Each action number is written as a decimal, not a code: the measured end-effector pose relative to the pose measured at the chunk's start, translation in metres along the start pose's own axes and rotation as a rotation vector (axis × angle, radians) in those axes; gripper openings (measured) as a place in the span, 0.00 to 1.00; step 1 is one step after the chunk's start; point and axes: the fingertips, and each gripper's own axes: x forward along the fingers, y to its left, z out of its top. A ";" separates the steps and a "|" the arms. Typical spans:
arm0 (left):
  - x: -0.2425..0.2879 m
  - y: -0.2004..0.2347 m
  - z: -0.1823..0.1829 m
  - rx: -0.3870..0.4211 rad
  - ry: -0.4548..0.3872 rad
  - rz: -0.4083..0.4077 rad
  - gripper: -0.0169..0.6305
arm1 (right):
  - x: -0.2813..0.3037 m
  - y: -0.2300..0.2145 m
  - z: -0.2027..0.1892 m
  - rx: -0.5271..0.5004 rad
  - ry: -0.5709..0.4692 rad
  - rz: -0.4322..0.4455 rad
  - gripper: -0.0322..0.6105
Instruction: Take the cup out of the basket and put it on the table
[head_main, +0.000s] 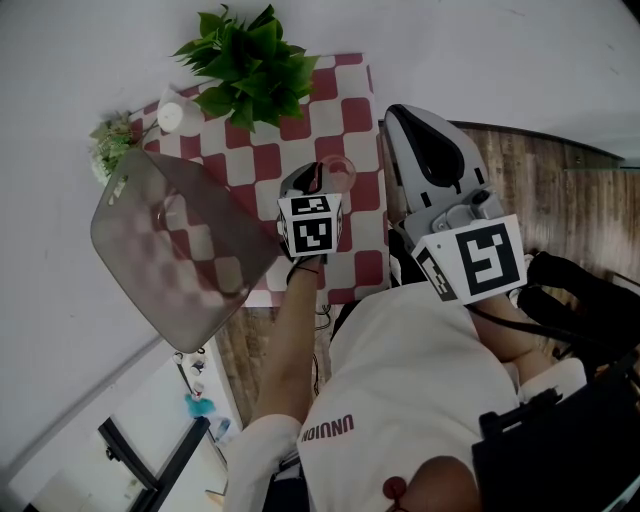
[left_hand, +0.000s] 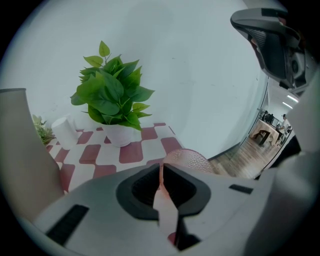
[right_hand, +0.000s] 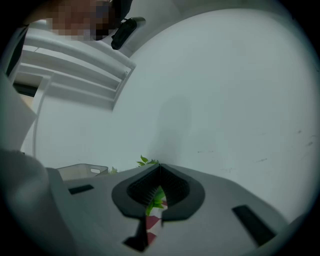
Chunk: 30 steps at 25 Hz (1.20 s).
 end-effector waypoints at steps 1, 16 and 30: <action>0.000 0.000 -0.001 0.001 0.004 0.000 0.08 | 0.000 0.000 0.000 0.000 0.000 0.000 0.08; 0.004 -0.002 0.000 0.028 0.025 -0.001 0.08 | 0.000 0.001 0.000 -0.003 0.005 0.005 0.08; 0.005 -0.006 0.009 0.056 -0.005 -0.005 0.08 | 0.001 -0.002 0.001 -0.005 0.002 0.000 0.08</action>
